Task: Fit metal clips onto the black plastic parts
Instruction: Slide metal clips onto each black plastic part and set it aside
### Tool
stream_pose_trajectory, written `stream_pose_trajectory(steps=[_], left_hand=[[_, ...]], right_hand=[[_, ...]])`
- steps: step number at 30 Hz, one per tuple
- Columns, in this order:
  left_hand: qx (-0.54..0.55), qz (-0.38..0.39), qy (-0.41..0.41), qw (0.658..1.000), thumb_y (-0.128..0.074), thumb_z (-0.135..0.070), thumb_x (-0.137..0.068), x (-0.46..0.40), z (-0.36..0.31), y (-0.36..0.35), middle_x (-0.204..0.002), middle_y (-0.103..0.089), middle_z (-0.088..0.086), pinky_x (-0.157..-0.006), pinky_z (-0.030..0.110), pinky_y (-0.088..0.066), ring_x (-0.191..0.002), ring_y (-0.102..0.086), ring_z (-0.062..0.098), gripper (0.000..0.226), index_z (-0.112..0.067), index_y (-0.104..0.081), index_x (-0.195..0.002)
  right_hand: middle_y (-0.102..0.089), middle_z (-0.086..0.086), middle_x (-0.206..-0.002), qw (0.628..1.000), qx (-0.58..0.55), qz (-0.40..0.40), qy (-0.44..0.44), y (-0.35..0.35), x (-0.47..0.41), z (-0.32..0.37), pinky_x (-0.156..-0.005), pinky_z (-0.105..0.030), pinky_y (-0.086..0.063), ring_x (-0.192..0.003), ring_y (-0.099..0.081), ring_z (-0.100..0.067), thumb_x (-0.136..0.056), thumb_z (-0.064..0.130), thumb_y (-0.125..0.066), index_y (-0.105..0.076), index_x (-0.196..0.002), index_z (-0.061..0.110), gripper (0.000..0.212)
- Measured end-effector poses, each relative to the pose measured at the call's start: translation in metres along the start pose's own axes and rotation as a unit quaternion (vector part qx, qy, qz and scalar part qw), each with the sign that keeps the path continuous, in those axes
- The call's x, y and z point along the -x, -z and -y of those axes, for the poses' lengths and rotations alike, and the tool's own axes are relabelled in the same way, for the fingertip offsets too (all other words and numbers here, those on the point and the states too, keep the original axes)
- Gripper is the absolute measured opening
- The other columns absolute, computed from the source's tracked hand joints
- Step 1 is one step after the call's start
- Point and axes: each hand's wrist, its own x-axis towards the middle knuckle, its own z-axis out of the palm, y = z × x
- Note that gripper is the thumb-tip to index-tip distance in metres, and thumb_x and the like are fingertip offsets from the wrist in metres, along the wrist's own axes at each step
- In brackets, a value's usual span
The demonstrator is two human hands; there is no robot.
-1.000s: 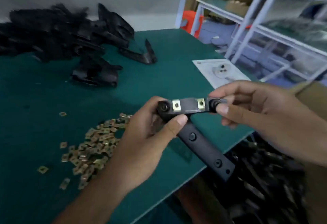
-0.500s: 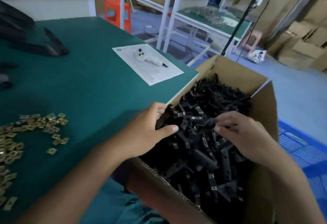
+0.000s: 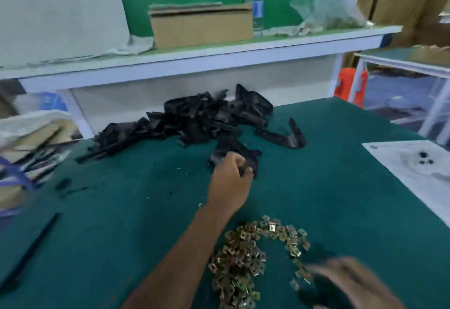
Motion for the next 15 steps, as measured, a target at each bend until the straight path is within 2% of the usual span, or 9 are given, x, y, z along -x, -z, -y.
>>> stream_pose_trajectory(steps=[1,2,3,5,7,9,10,13,15], left_hand=[[-0.084,-0.009,0.004,0.996,-0.058,-0.034,-0.101,-0.015,0.013,0.003,-0.124,-0.055,-0.003,-0.088,0.033,-0.052,-0.110,-0.054,0.017,0.027,-0.026,-0.051,-0.125],[-0.150,-0.010,0.007,0.989,-0.058,-0.033,-0.100,-0.029,0.023,0.003,-0.132,-0.050,0.001,-0.097,0.038,-0.049,-0.119,-0.048,0.023,0.033,-0.025,-0.049,-0.131],[-0.194,-0.005,0.009,0.981,-0.058,-0.033,-0.100,-0.040,0.031,0.004,-0.140,-0.044,0.003,-0.104,0.040,-0.044,-0.127,-0.042,0.026,0.039,-0.026,-0.046,-0.136],[-0.252,0.017,0.008,0.968,-0.058,-0.044,-0.099,-0.058,0.041,0.000,-0.150,-0.035,0.005,-0.113,0.041,-0.034,-0.138,-0.030,0.029,0.051,-0.027,-0.041,-0.143],[-0.314,0.050,0.005,0.948,-0.055,-0.063,-0.093,-0.069,0.042,-0.012,-0.158,-0.026,0.008,-0.119,0.044,-0.024,-0.146,-0.021,0.031,0.067,-0.024,-0.042,-0.146],[-0.357,0.070,0.006,0.931,-0.051,-0.078,-0.085,-0.072,0.040,-0.026,-0.163,-0.018,0.010,-0.122,0.049,-0.014,-0.149,-0.012,0.035,0.081,-0.022,-0.048,-0.144],[-0.360,0.067,0.001,0.930,-0.051,-0.080,-0.083,-0.073,0.039,-0.031,-0.163,-0.017,0.009,-0.122,0.051,-0.011,-0.150,-0.010,0.035,0.082,-0.023,-0.051,-0.142],[-0.287,0.022,-0.023,0.957,-0.056,-0.075,-0.085,-0.071,0.036,-0.034,-0.160,-0.024,0.000,-0.122,0.050,-0.009,-0.147,-0.014,0.029,0.070,-0.026,-0.056,-0.135],[-0.212,-0.015,-0.035,0.976,-0.054,-0.073,-0.087,-0.064,0.033,-0.026,-0.148,-0.036,-0.007,-0.118,0.045,-0.016,-0.140,-0.026,0.022,0.065,-0.026,-0.057,-0.131]], right_hand=[[-0.067,0.010,-0.085,0.999,-0.035,0.019,-0.007,-0.009,-0.014,0.014,-0.074,-0.021,-0.048,-0.087,-0.068,-0.013,-0.066,0.094,-0.049,-0.079,-0.107,0.032,0.080],[-0.065,0.008,-0.083,0.999,-0.028,0.016,0.006,-0.011,-0.028,0.023,-0.074,-0.024,-0.050,-0.083,-0.068,-0.020,-0.074,0.086,-0.051,-0.080,-0.104,0.024,0.075],[-0.063,0.008,-0.086,0.998,0.005,0.052,0.029,-0.018,-0.041,0.026,-0.072,-0.024,-0.054,-0.079,-0.068,-0.019,-0.082,0.077,-0.050,-0.080,-0.103,0.028,0.061],[-0.060,0.014,-0.096,0.993,0.057,0.079,0.061,-0.023,-0.059,0.041,-0.074,-0.020,-0.057,-0.079,-0.067,-0.014,-0.080,0.054,-0.076,-0.074,-0.104,0.043,0.026],[-0.061,0.016,-0.076,0.994,-0.025,0.105,0.024,-0.020,-0.069,0.038,-0.062,-0.007,-0.051,-0.065,-0.064,0.000,-0.067,0.033,-0.094,-0.071,-0.073,0.046,0.027],[-0.054,0.016,-0.068,0.994,-0.036,0.107,0.003,-0.022,-0.075,0.047,-0.051,-0.002,-0.041,-0.051,-0.048,0.009,-0.070,0.026,-0.083,-0.059,-0.061,0.038,0.028],[-0.051,0.017,-0.073,0.994,-0.022,0.103,0.021,-0.023,-0.077,0.047,-0.051,-0.003,-0.041,-0.053,-0.046,0.009,-0.071,0.027,-0.078,-0.056,-0.065,0.040,0.027],[-0.040,0.015,-0.102,0.996,-0.036,0.043,0.072,-0.038,-0.085,0.035,-0.079,-0.007,-0.043,-0.086,-0.051,0.004,-0.099,0.037,-0.049,-0.050,-0.096,0.040,0.005],[-0.038,0.015,-0.107,0.996,-0.030,0.056,0.062,-0.036,-0.092,0.033,-0.084,-0.006,-0.039,-0.093,-0.050,0.004,-0.102,0.034,-0.041,-0.049,-0.104,0.038,0.010]])
